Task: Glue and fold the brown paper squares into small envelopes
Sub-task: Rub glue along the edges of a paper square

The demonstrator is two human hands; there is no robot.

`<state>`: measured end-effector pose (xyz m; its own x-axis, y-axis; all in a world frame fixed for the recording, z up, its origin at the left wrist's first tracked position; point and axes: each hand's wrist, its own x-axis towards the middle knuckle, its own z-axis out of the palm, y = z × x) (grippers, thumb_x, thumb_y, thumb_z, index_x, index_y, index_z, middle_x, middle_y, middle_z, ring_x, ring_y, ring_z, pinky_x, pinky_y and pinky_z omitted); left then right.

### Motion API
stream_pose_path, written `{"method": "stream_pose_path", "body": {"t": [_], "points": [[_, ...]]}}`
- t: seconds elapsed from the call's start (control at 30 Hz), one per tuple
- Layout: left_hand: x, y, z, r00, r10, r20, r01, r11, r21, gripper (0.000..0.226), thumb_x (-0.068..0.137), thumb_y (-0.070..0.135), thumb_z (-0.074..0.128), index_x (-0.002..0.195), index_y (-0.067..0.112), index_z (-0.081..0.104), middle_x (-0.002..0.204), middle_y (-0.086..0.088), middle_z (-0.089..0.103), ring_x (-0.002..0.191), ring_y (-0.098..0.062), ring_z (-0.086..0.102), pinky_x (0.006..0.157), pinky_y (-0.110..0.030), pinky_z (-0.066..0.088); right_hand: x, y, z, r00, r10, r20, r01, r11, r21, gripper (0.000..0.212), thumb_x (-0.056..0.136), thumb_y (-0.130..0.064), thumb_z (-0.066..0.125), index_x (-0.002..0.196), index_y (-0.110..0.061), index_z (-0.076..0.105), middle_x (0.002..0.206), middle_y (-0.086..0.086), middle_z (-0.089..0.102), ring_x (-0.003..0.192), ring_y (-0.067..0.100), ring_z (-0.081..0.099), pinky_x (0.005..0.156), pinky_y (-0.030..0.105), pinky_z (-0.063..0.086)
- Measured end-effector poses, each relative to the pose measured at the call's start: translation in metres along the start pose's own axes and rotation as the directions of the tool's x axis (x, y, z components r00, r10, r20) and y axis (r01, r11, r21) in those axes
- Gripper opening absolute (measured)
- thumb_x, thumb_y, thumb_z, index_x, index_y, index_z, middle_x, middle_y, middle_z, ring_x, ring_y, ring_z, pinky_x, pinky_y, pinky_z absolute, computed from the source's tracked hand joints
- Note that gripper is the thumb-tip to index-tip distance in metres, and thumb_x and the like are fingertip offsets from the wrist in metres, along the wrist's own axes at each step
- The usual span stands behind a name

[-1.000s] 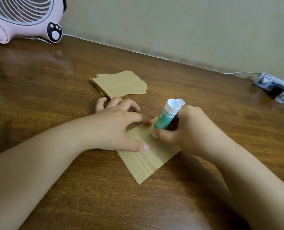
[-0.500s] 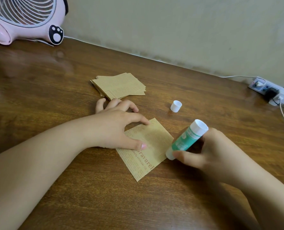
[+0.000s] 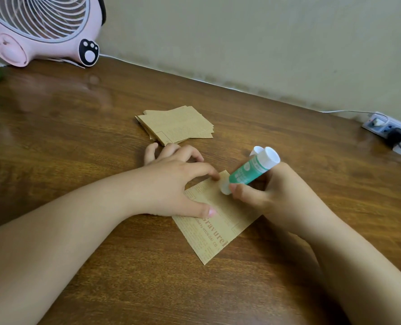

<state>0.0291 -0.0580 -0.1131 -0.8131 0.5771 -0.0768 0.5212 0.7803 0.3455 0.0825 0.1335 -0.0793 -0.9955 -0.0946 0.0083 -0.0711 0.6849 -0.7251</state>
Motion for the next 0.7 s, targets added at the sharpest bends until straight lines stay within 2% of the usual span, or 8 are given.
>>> {"method": "stream_pose_path", "body": {"t": [0.1, 0.23, 0.5, 0.6, 0.7], "points": [[0.000, 0.000, 0.001, 1.000, 0.000, -0.007, 0.000, 1.000, 0.011, 0.065, 0.069, 0.076, 0.049, 0.128, 0.055, 0.032, 0.131, 0.022, 0.020, 0.132, -0.007, 0.006, 0.113, -0.049, -0.010, 0.008, 0.000, 0.007, 0.999, -0.035, -0.008, 0.034, 0.992, -0.122, 0.009, 0.079, -0.033, 0.070, 0.085, -0.029, 0.065, 0.083, -0.012, 0.068, 0.079, -0.004, 0.061, 0.066, 0.014, 0.049], [0.002, -0.001, 0.001, 1.000, -0.014, 0.008, 0.014, 1.000, 0.026, 0.072, 0.067, 0.077, 0.048, 0.132, 0.052, 0.030, 0.133, 0.022, 0.018, 0.133, -0.005, 0.003, 0.113, -0.049, -0.007, 0.014, 0.001, 0.013, 0.996, -0.088, -0.030, 0.080, 0.974, -0.212, 0.014, 0.079, -0.034, 0.071, 0.089, -0.026, 0.065, 0.086, -0.008, 0.068, 0.082, -0.002, 0.058, 0.068, 0.019, 0.048], [-0.001, 0.000, -0.002, 0.999, -0.024, 0.027, 0.024, 1.000, 0.005, 0.067, 0.063, 0.079, 0.045, 0.125, 0.058, 0.032, 0.131, 0.023, 0.020, 0.133, -0.005, 0.005, 0.113, -0.050, -0.007, 0.006, -0.002, 0.003, 0.996, -0.082, 0.034, 0.088, 0.956, -0.281, 0.017, 0.078, -0.033, 0.071, 0.091, -0.023, 0.068, 0.088, -0.001, 0.069, 0.080, 0.009, 0.063, 0.072, 0.031, 0.052], [-0.001, 0.000, -0.001, 0.999, -0.021, 0.030, 0.022, 1.000, -0.005, 0.062, 0.066, 0.078, 0.048, 0.123, 0.059, 0.033, 0.130, 0.024, 0.020, 0.133, -0.005, 0.005, 0.112, -0.051, -0.009, -0.006, 0.002, -0.003, 0.996, -0.078, 0.037, 0.085, 0.954, -0.287, 0.016, 0.074, -0.033, 0.072, 0.086, -0.023, 0.069, 0.082, -0.006, 0.069, 0.075, 0.004, 0.061, 0.066, 0.024, 0.048], [0.000, 0.000, -0.001, 0.999, -0.022, 0.047, 0.022, 1.000, -0.014, 0.061, 0.067, 0.077, 0.049, 0.123, 0.060, 0.033, 0.131, 0.024, 0.020, 0.133, -0.004, 0.004, 0.112, -0.050, -0.011, -0.019, 0.005, -0.008, 0.998, -0.057, 0.038, 0.066, 0.955, -0.289, 0.019, 0.071, -0.035, 0.072, 0.085, -0.023, 0.070, 0.081, -0.007, 0.069, 0.075, 0.004, 0.061, 0.067, 0.024, 0.048]]}}
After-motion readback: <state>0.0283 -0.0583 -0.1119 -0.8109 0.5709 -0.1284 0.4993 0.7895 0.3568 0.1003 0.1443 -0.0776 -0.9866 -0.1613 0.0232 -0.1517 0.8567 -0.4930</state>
